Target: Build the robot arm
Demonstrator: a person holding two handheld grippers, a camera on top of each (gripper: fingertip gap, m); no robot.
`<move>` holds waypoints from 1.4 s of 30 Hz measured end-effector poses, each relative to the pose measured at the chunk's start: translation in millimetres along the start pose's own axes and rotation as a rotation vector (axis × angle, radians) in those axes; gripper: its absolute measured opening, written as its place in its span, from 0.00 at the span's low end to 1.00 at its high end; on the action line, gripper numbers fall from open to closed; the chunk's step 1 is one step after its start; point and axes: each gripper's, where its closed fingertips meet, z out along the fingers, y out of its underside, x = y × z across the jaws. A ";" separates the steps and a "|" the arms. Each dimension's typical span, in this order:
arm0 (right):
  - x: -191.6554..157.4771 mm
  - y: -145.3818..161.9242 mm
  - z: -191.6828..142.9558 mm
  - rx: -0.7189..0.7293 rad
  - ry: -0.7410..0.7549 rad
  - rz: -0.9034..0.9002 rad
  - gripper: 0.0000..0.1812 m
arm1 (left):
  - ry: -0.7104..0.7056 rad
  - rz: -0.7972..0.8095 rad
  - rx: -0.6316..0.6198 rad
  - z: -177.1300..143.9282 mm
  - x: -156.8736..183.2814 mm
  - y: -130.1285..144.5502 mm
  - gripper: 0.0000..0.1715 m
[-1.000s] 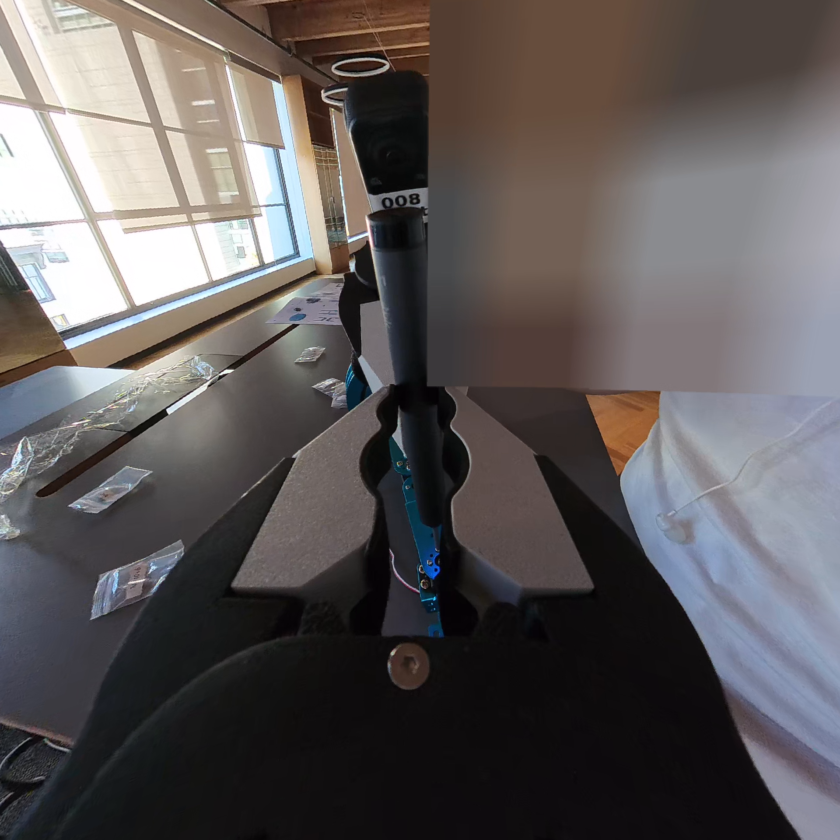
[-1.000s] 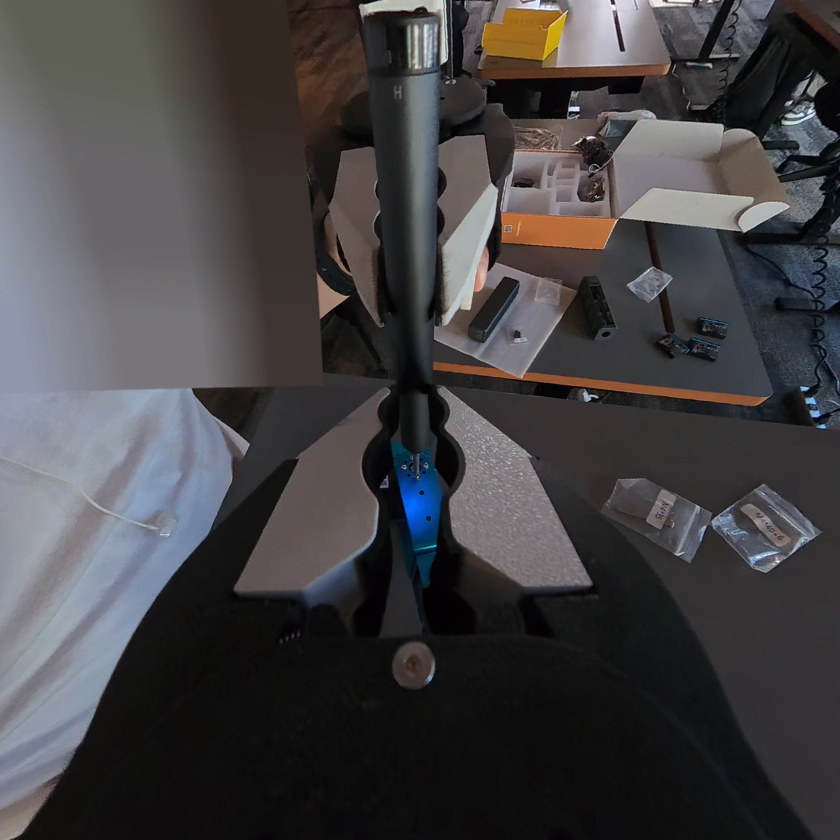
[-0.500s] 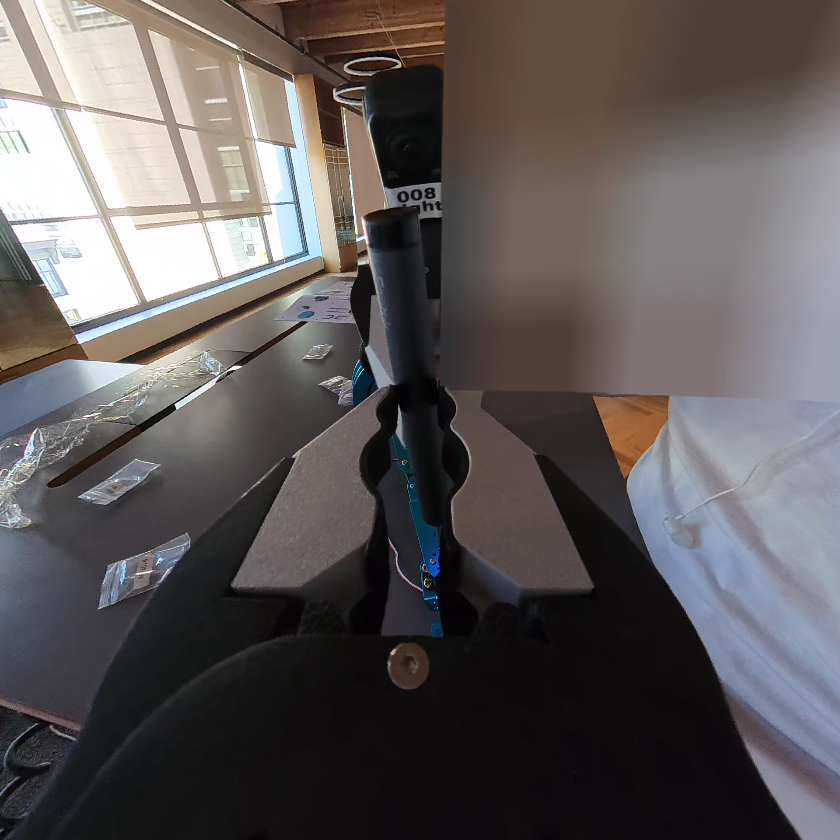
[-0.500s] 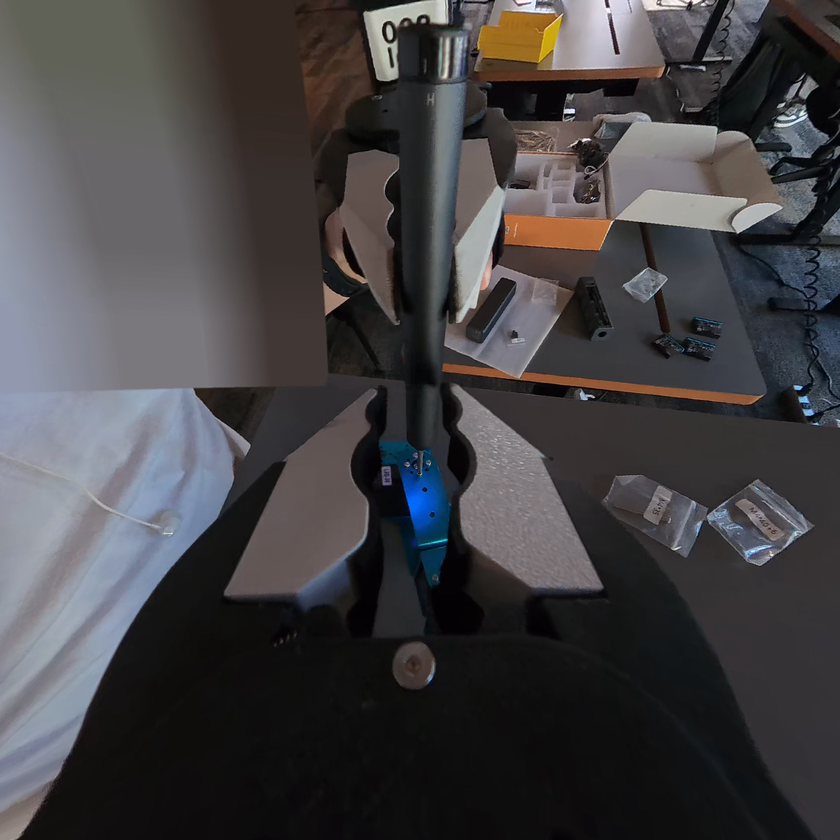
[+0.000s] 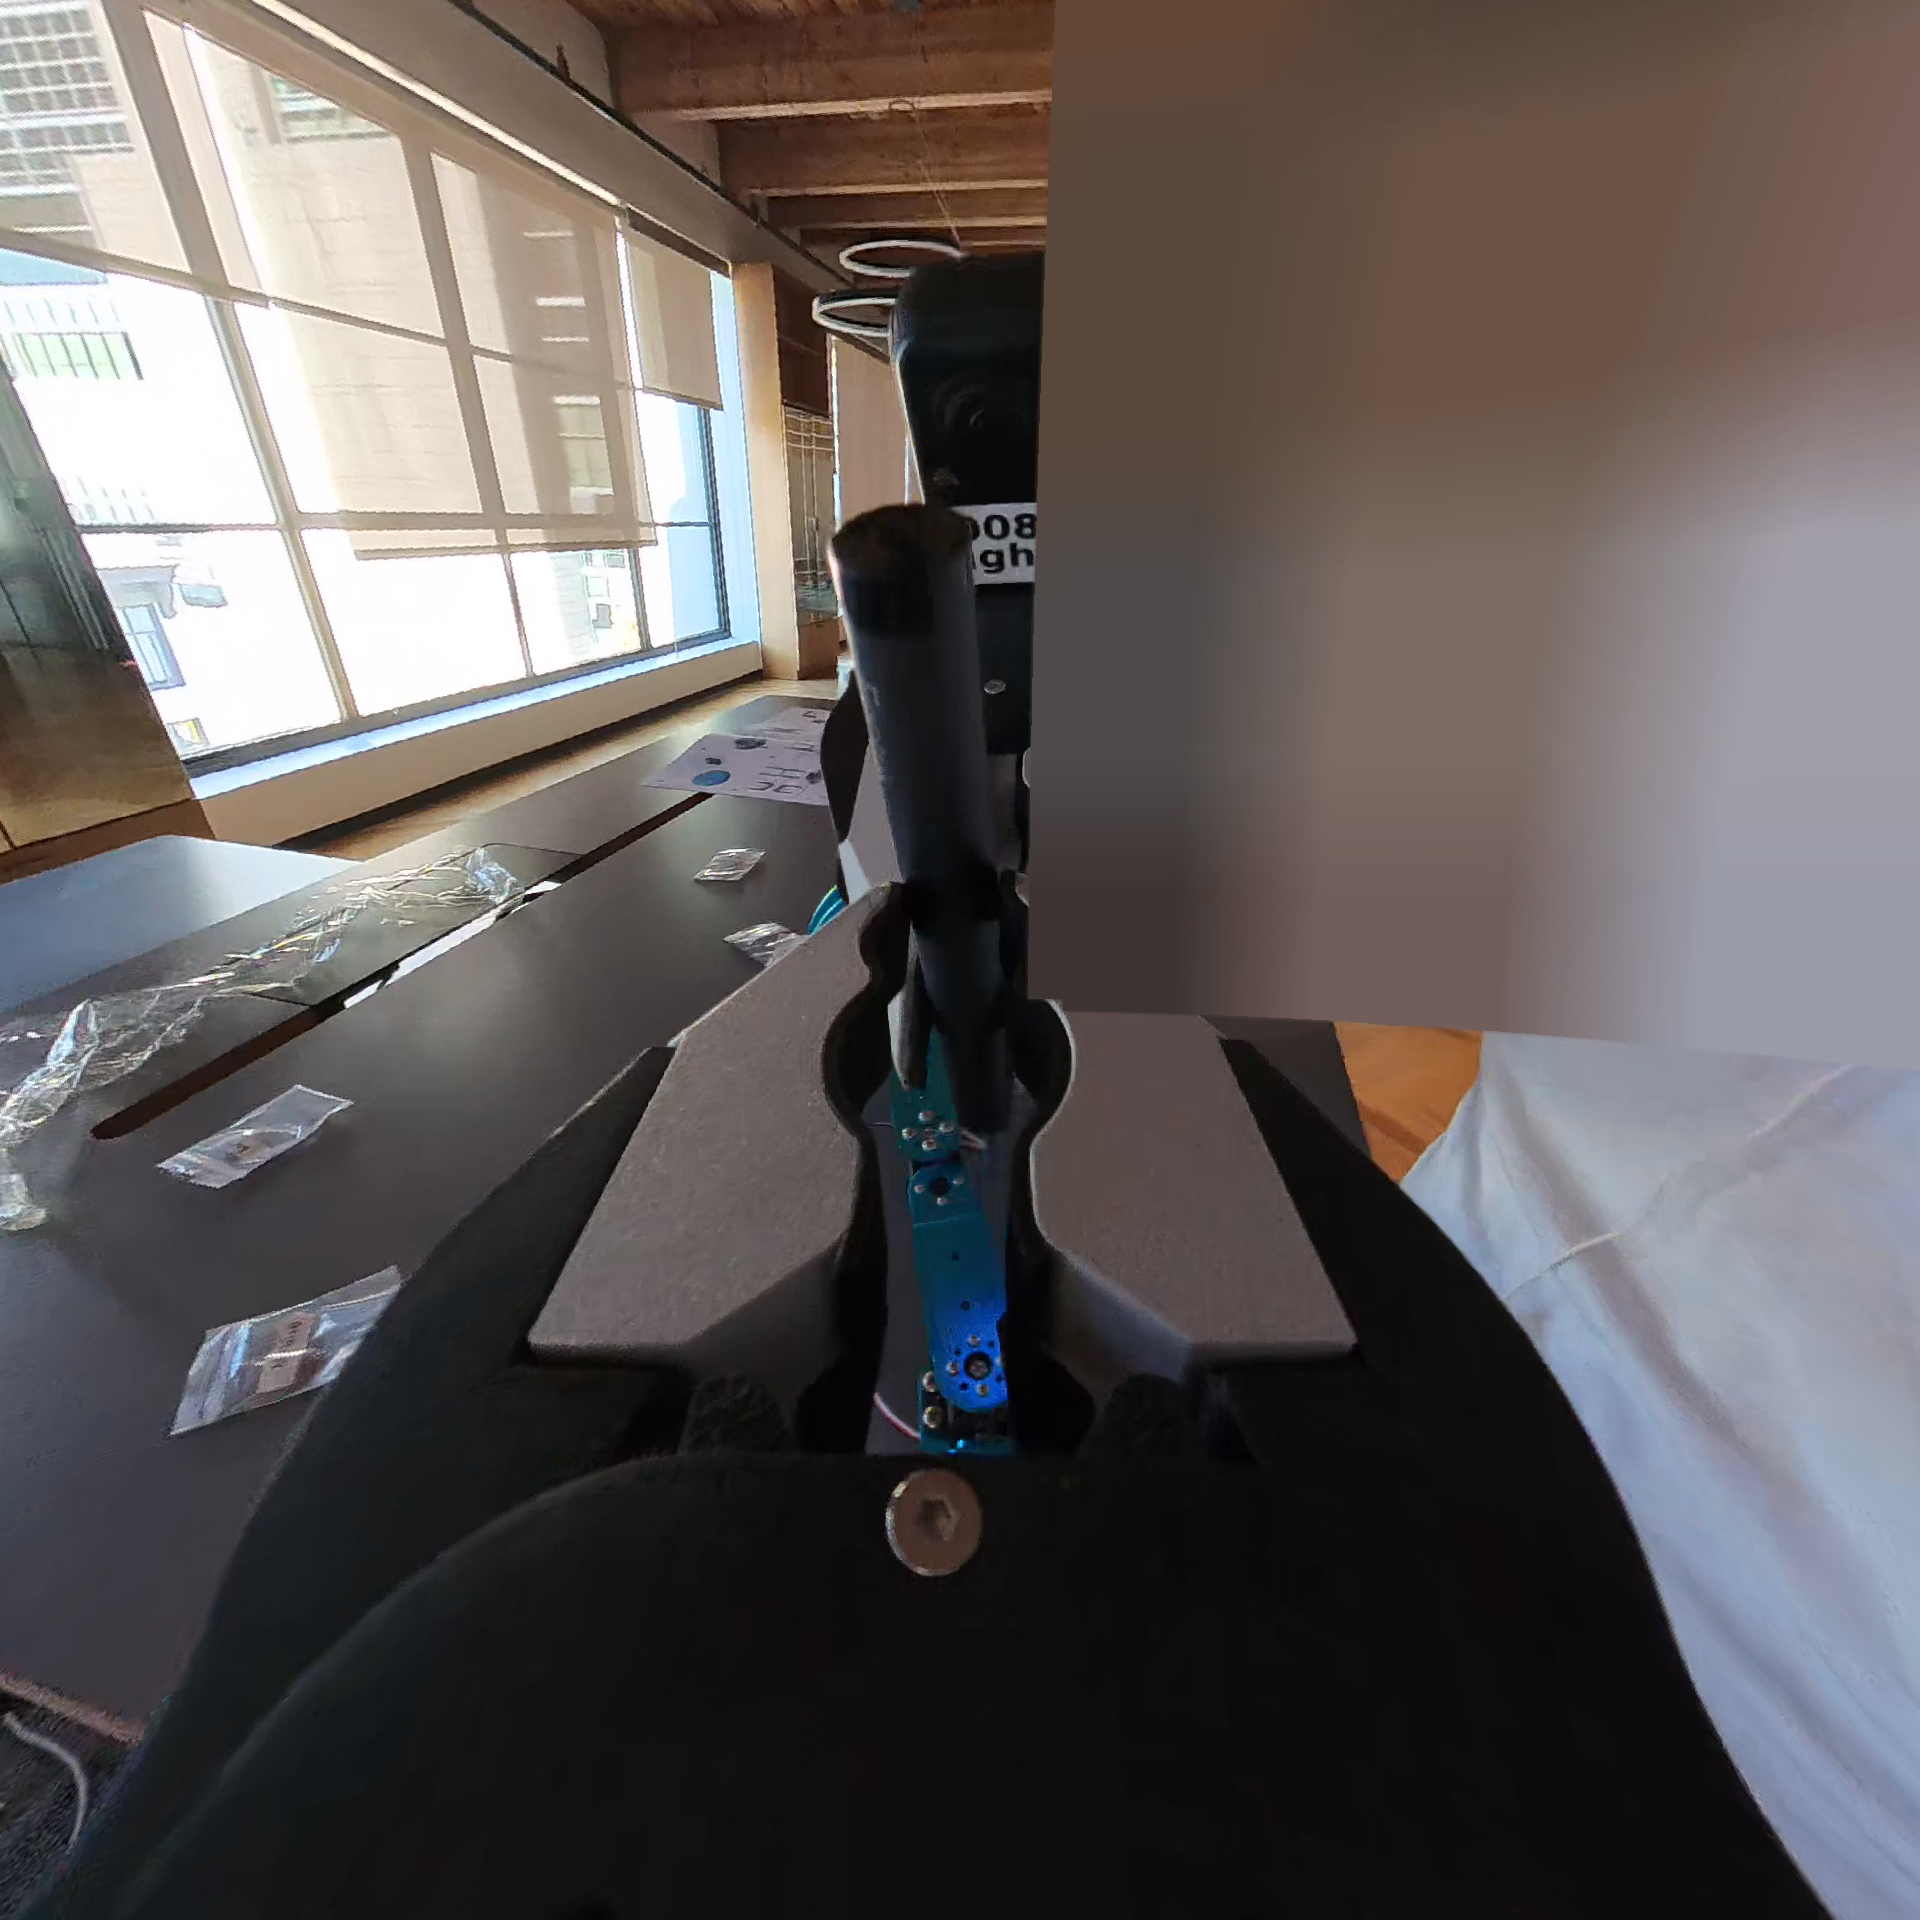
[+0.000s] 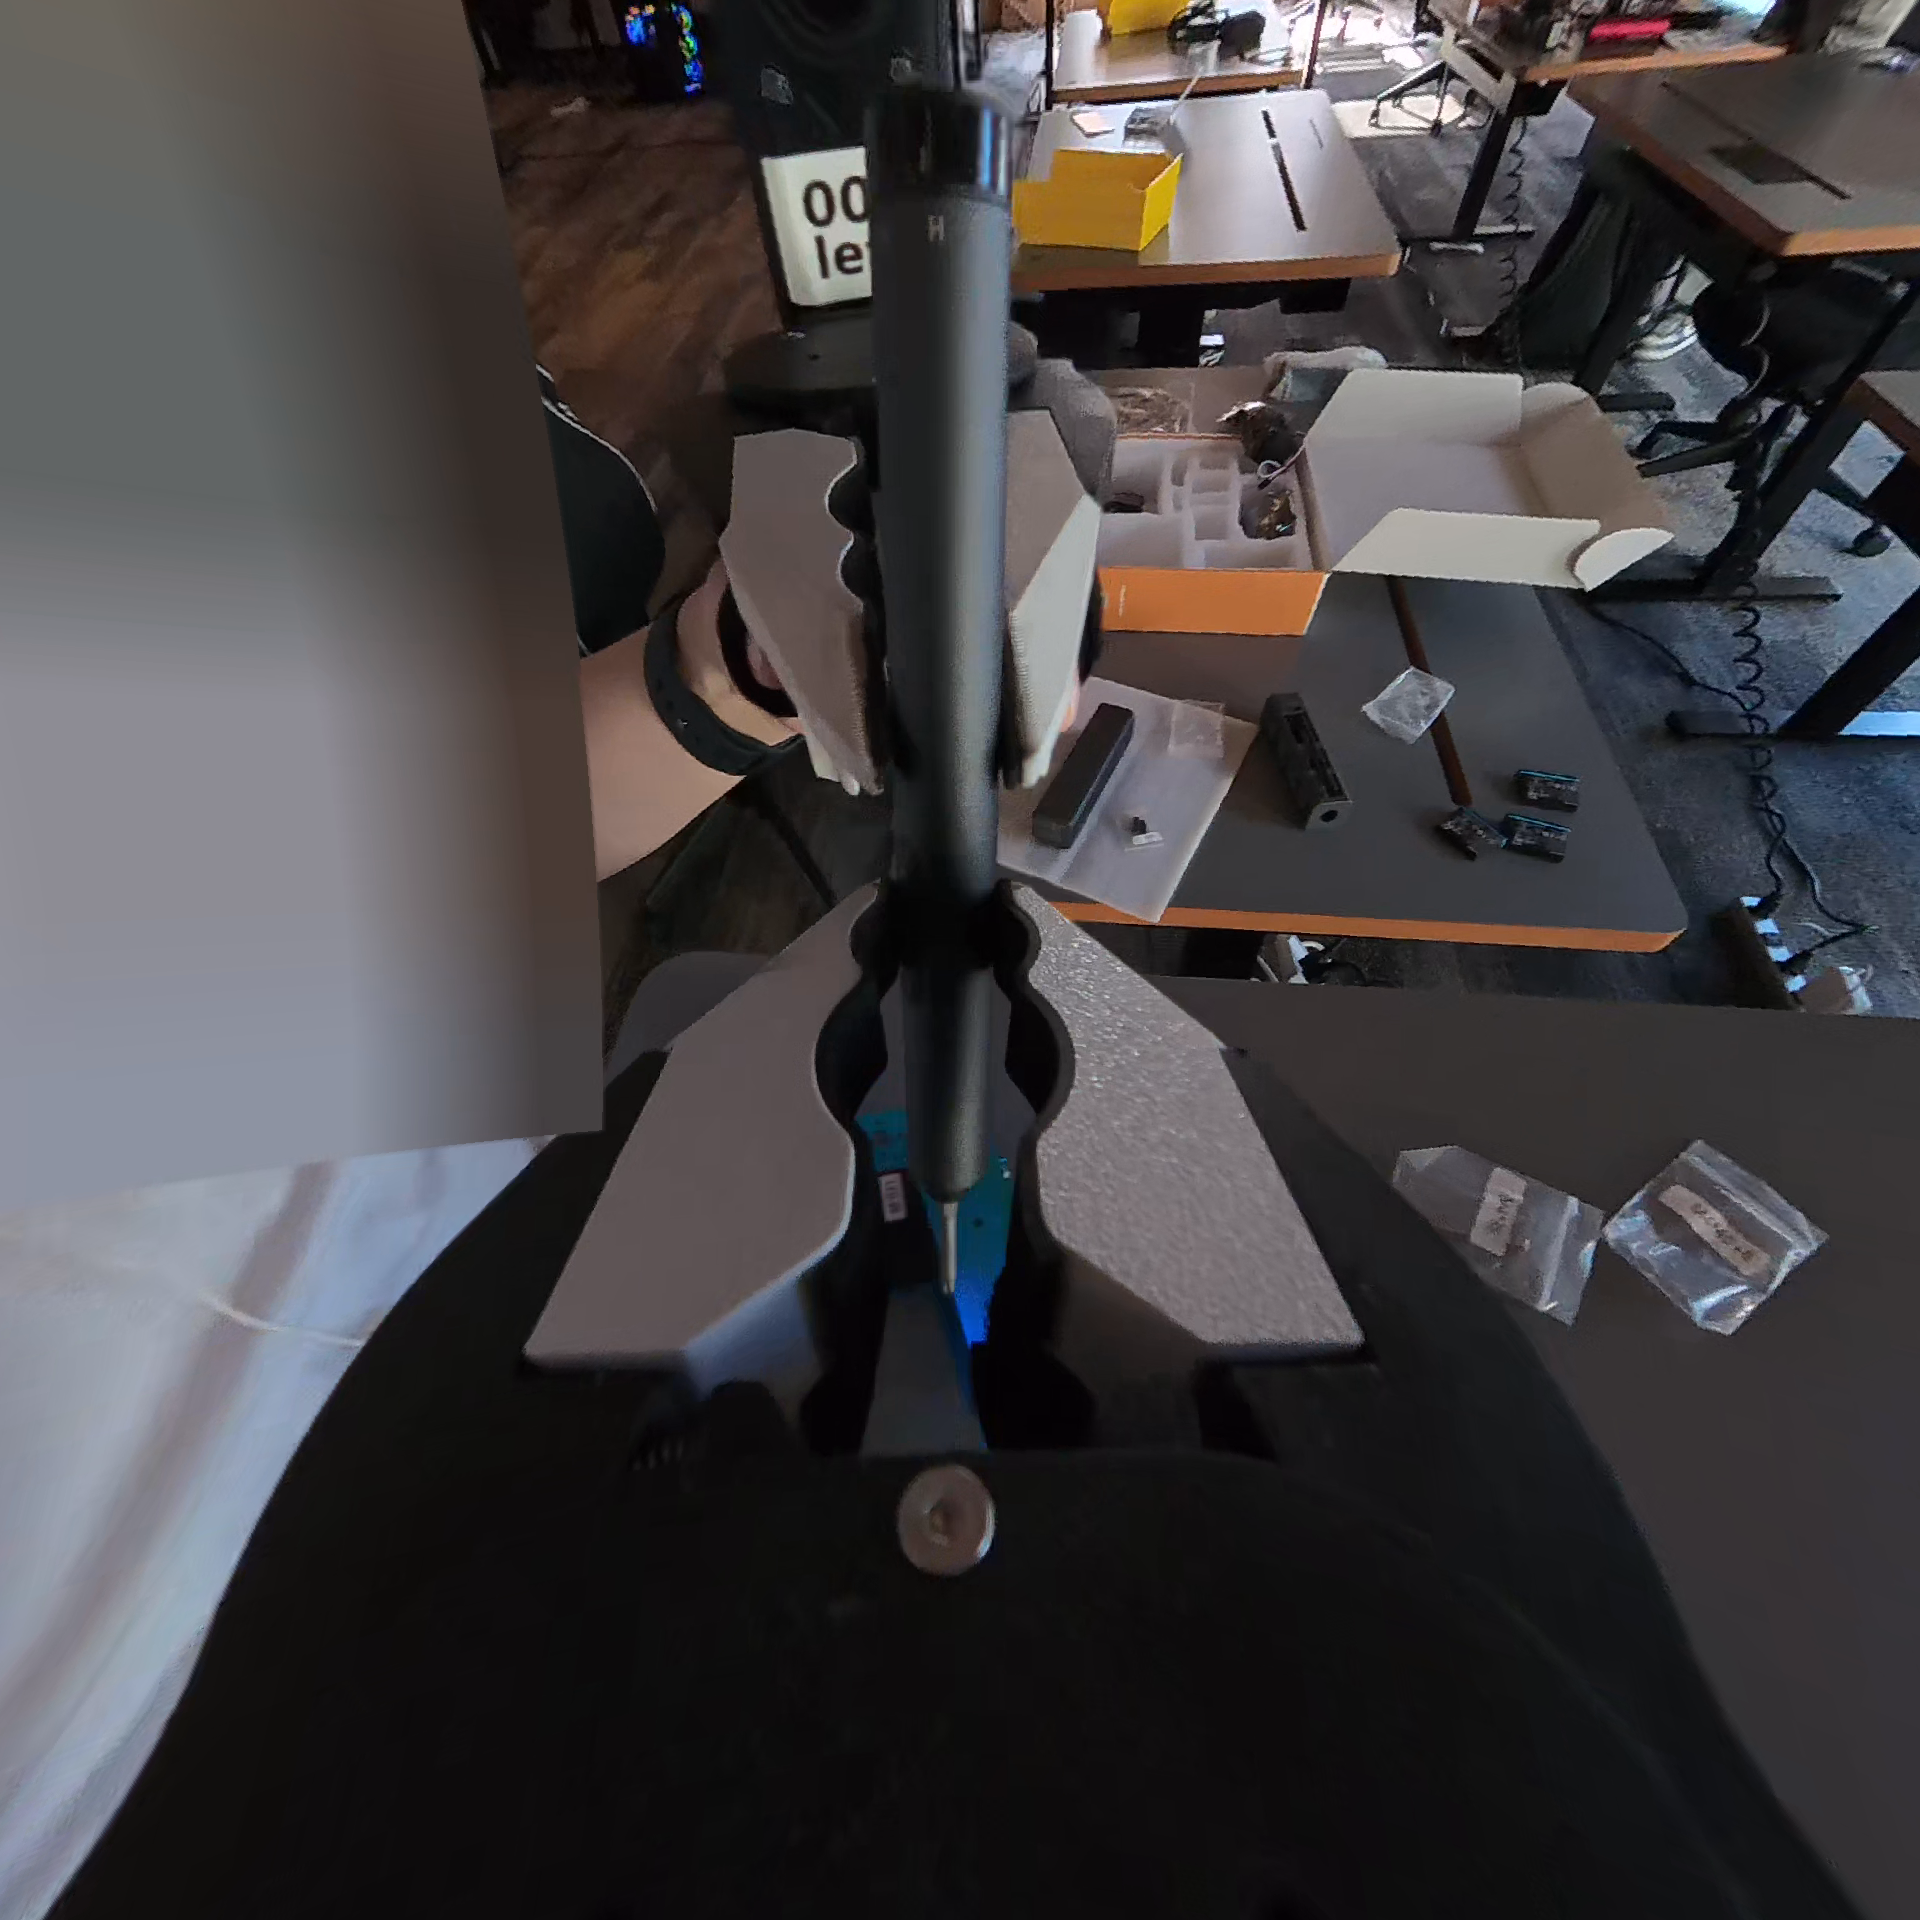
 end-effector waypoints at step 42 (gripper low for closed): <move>-50.4 223.5 -78.1 -0.998 0.219 -0.085 0.14 | -0.305 0.175 -0.605 0.4 19.8 183.7 0.36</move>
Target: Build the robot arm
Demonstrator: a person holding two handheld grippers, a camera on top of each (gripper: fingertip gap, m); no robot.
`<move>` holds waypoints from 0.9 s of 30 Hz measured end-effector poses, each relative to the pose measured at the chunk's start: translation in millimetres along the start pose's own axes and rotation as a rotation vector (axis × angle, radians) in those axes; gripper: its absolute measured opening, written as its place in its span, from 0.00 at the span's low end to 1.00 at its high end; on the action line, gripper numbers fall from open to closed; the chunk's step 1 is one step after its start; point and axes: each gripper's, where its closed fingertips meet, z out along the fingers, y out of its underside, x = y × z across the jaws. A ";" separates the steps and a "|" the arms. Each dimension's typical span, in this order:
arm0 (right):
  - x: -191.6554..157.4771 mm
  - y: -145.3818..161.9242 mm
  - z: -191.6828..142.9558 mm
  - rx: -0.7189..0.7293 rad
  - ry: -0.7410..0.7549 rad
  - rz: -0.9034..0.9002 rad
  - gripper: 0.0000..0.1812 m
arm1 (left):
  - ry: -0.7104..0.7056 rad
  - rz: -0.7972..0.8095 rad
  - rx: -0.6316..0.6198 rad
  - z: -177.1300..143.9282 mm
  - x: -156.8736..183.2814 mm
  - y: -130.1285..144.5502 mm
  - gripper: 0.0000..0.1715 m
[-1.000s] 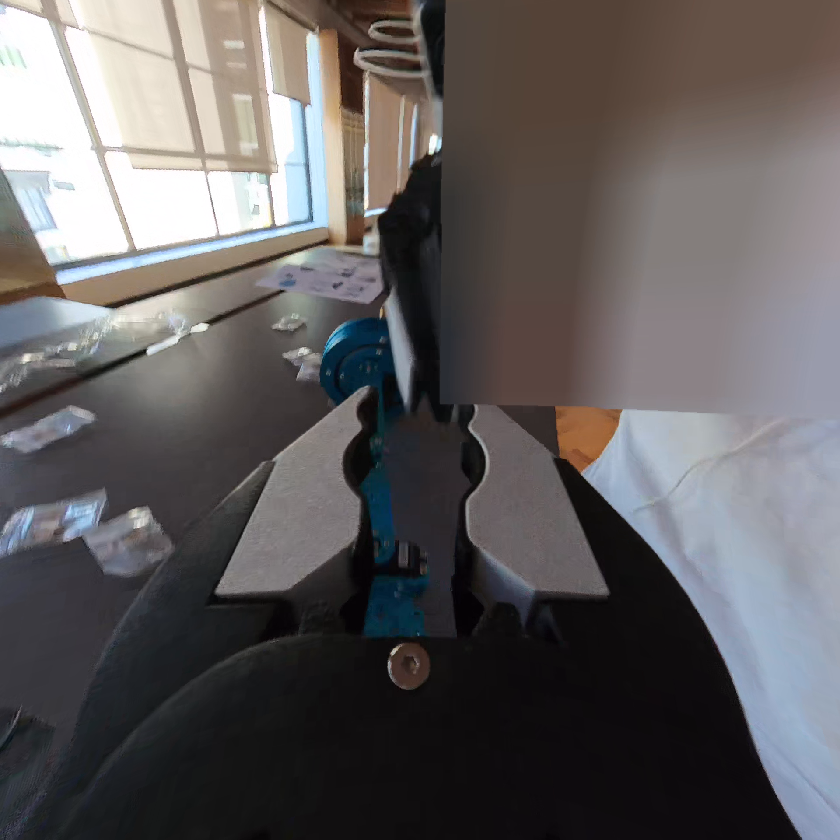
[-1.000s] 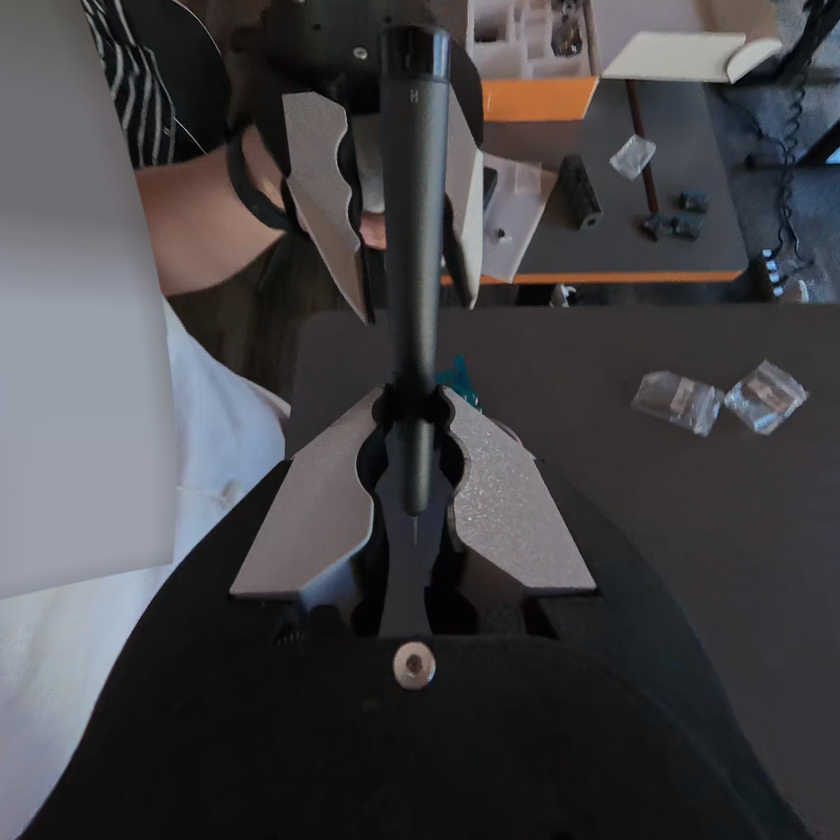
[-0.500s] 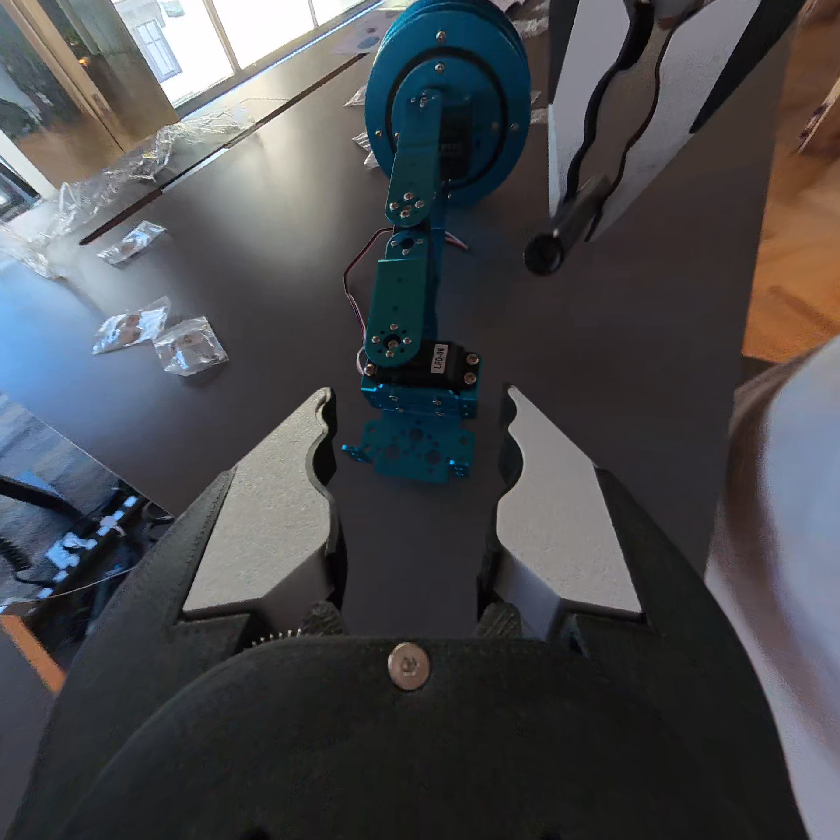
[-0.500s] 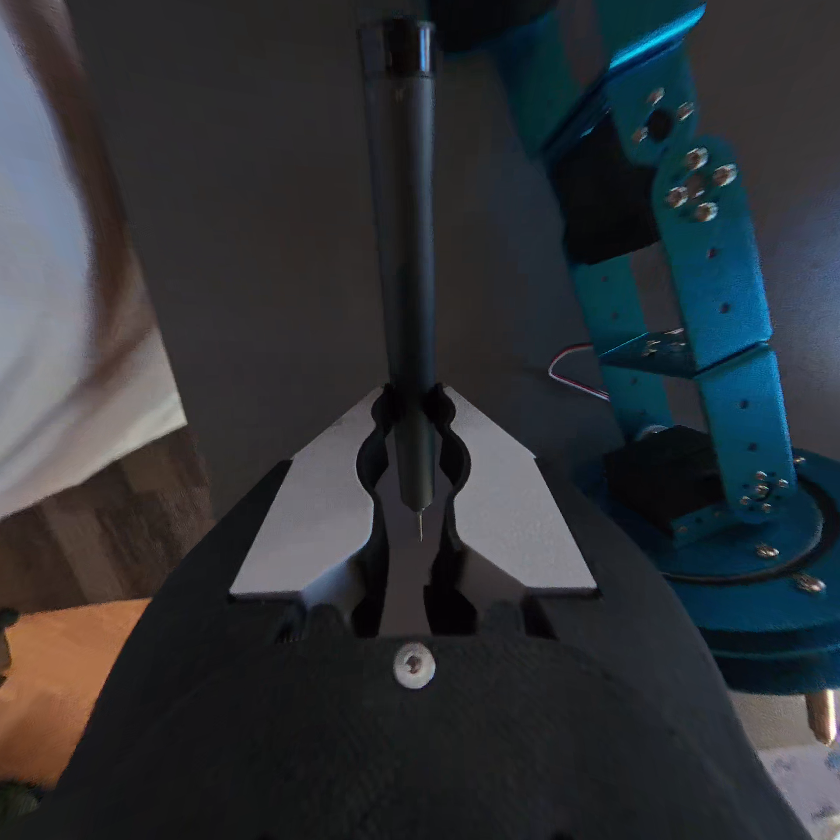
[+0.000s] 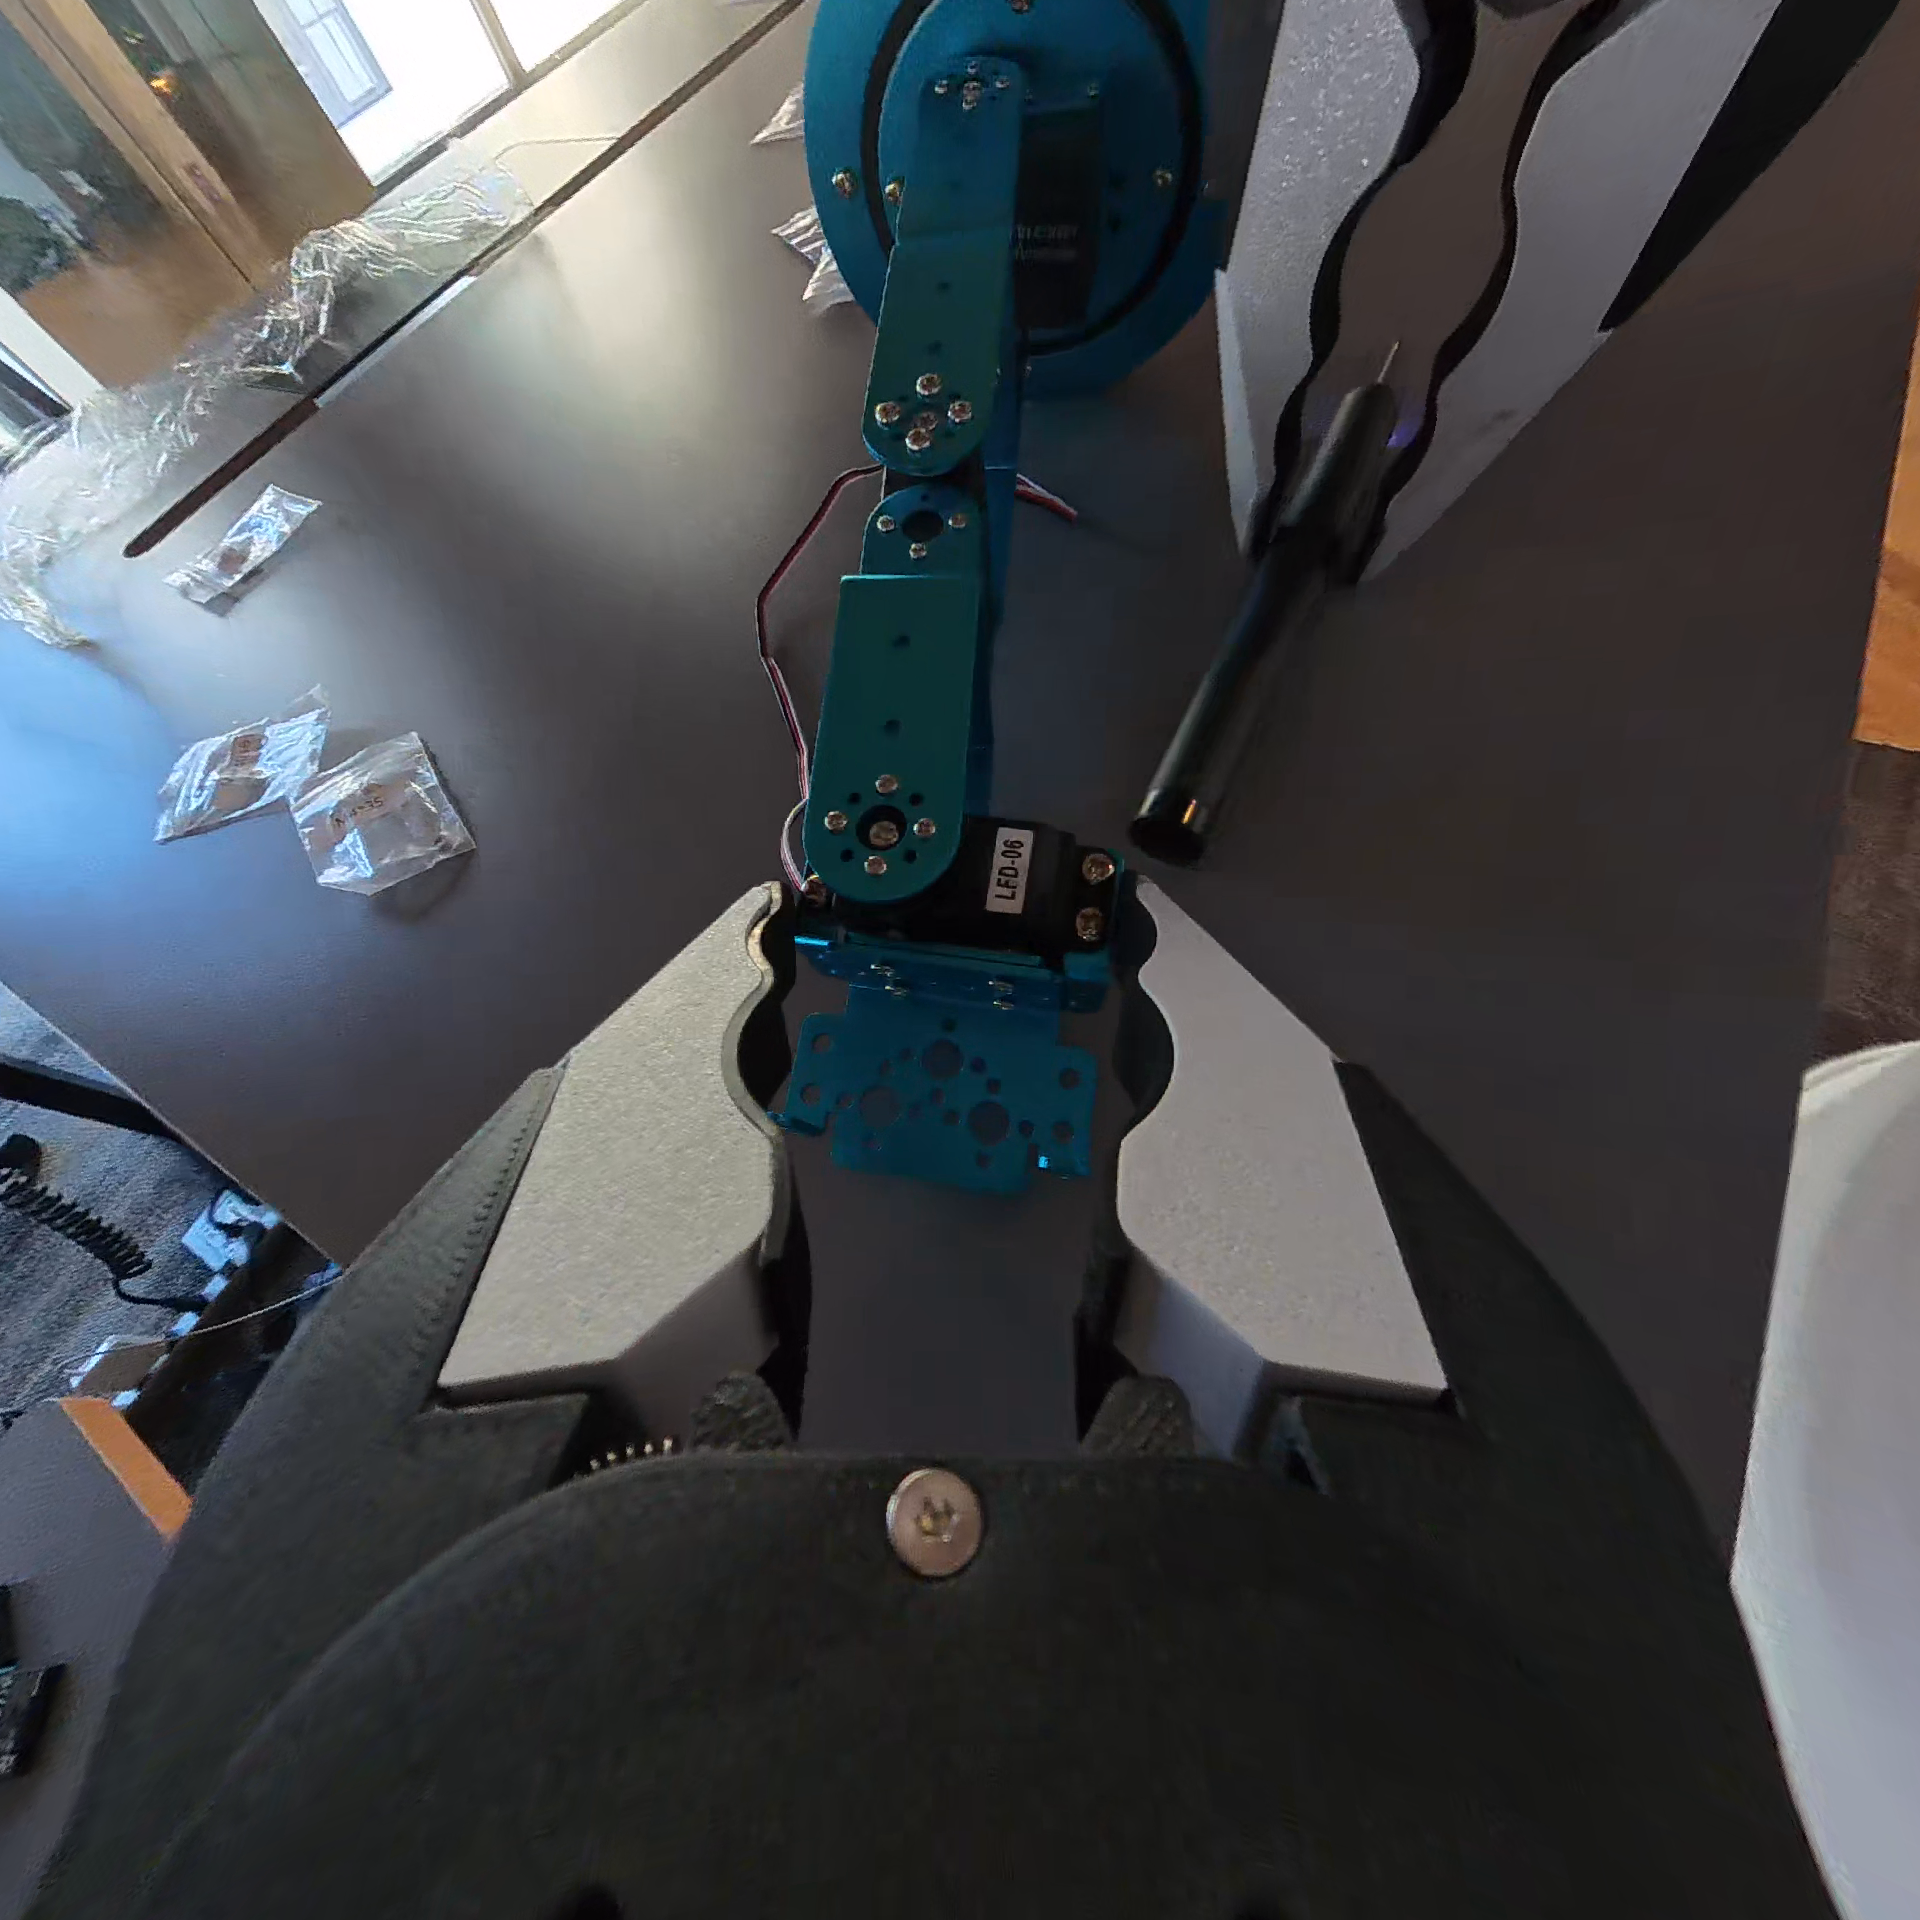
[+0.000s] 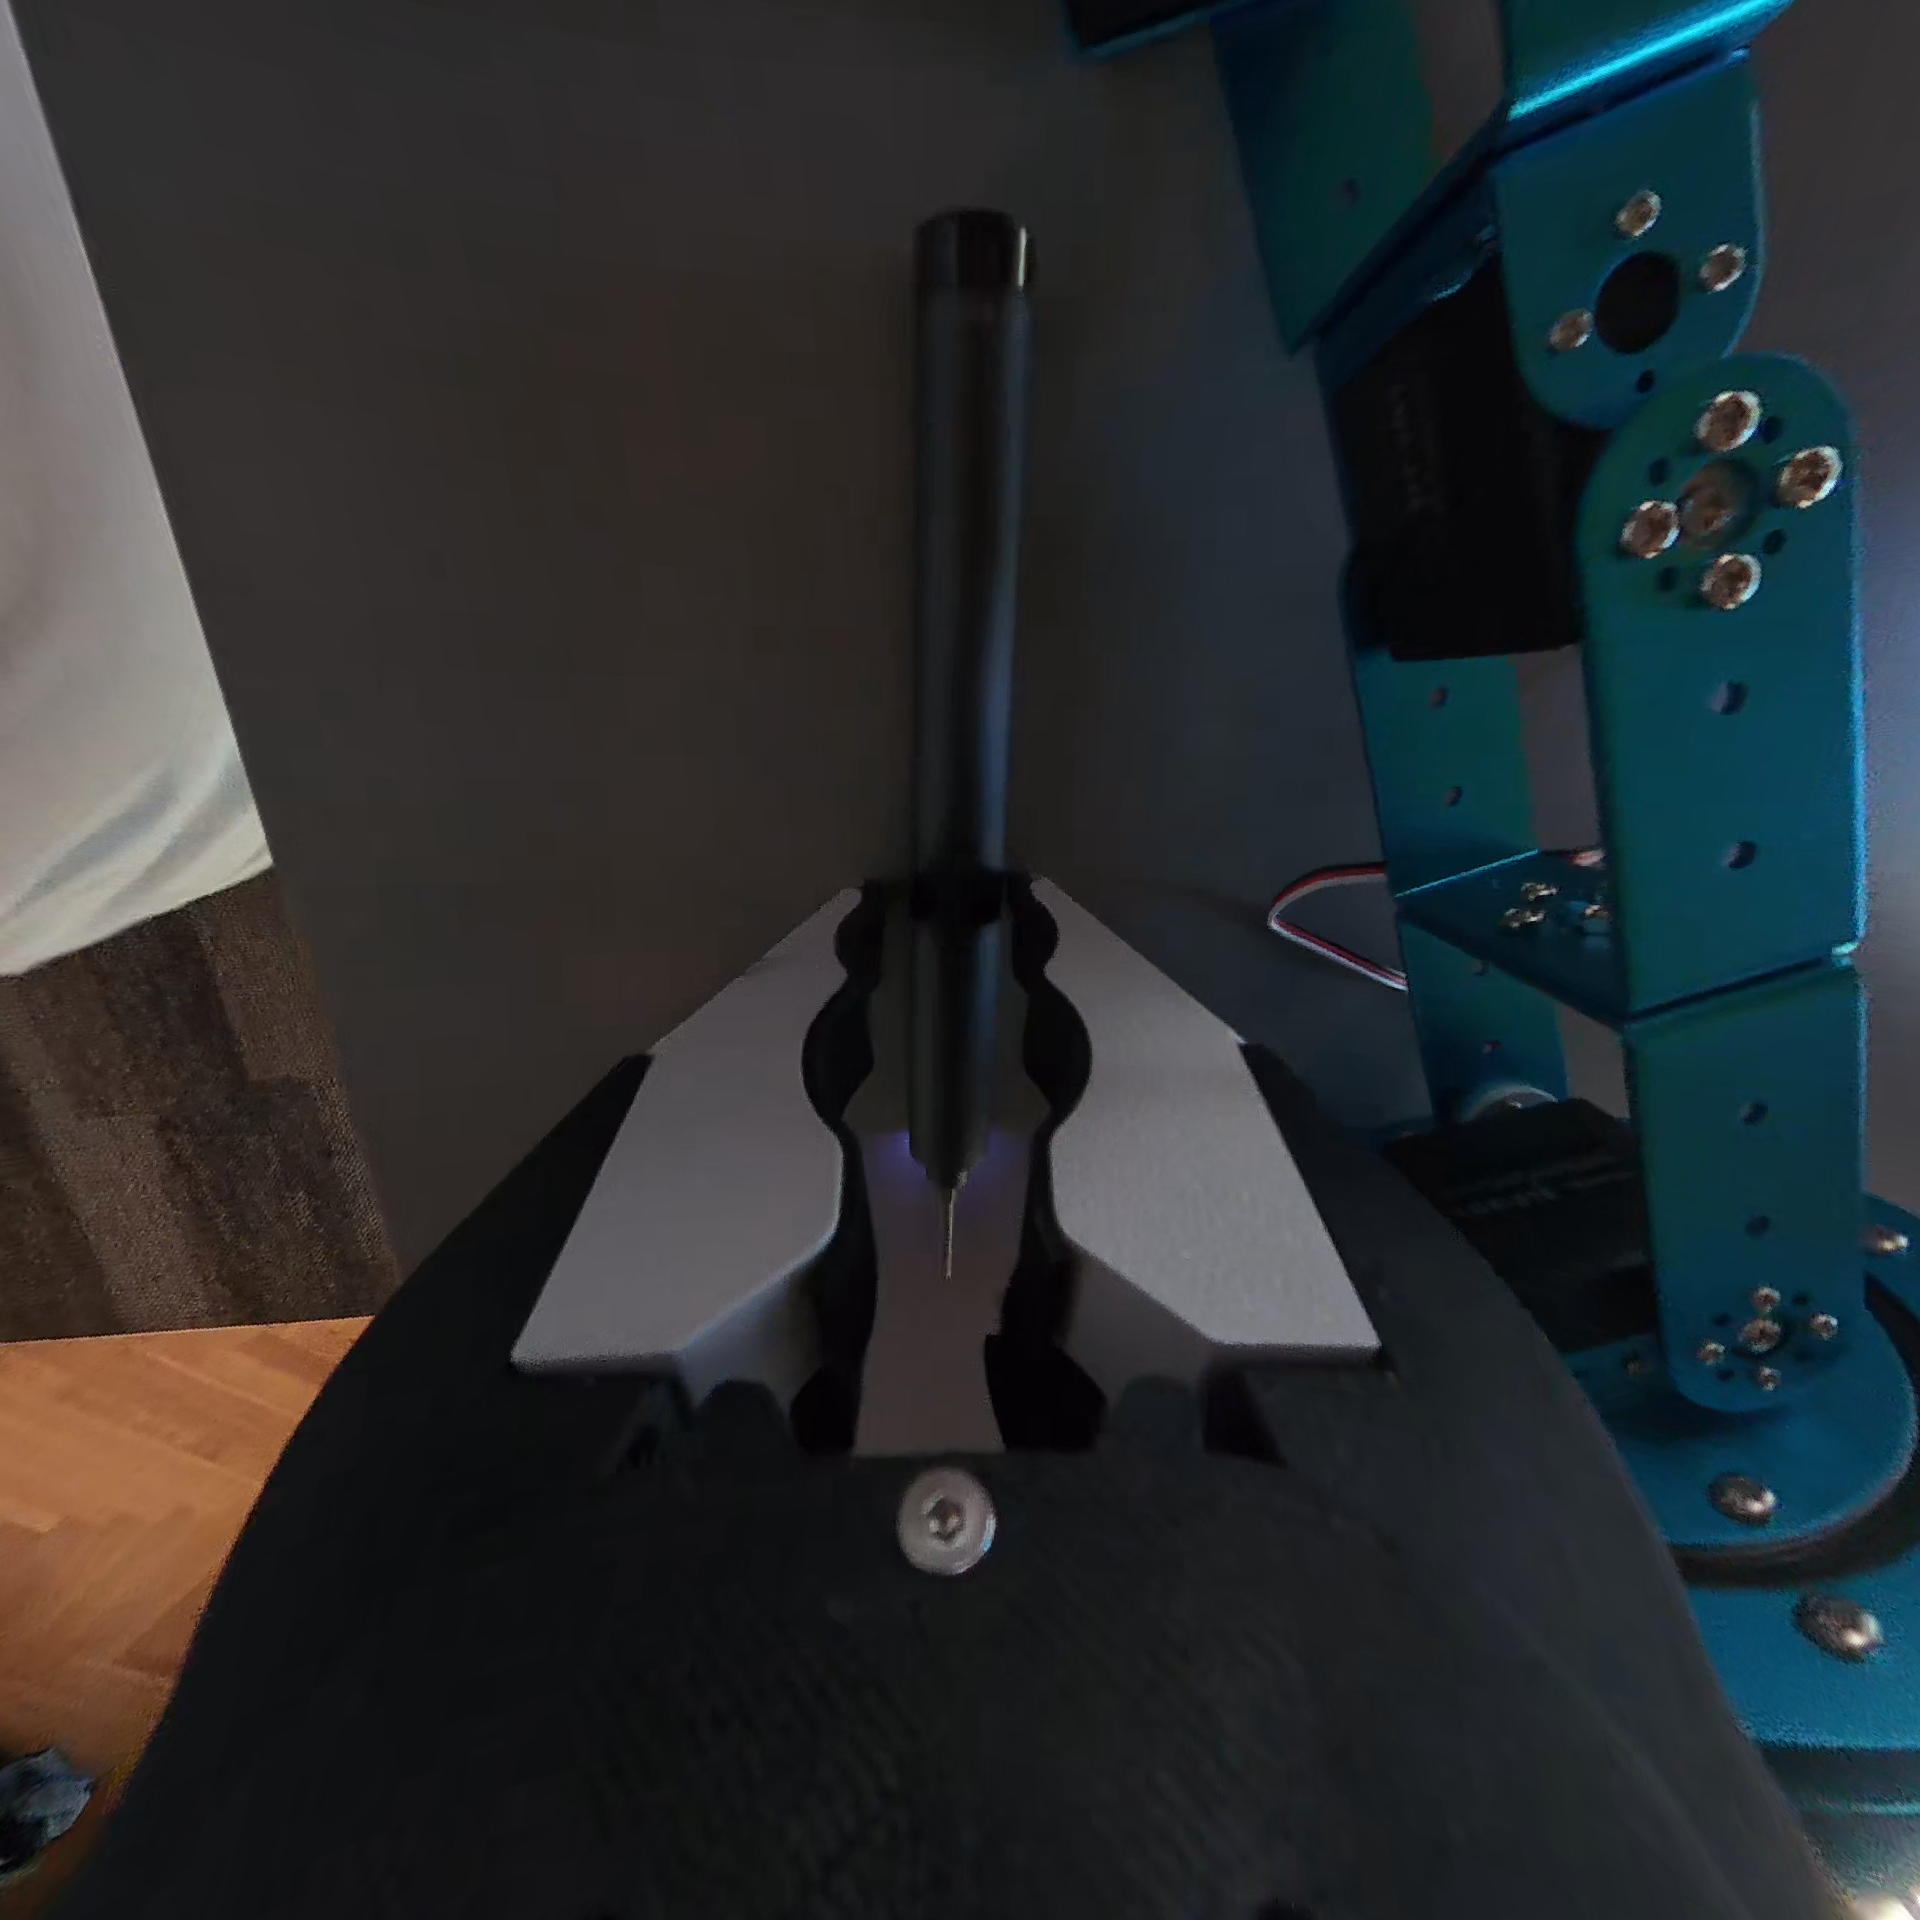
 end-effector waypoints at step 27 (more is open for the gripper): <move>79.6 -58.6 -19.1 -0.026 -0.011 -0.335 0.13 | -0.044 -0.015 -0.079 -4.4 -2.2 -6.4 0.35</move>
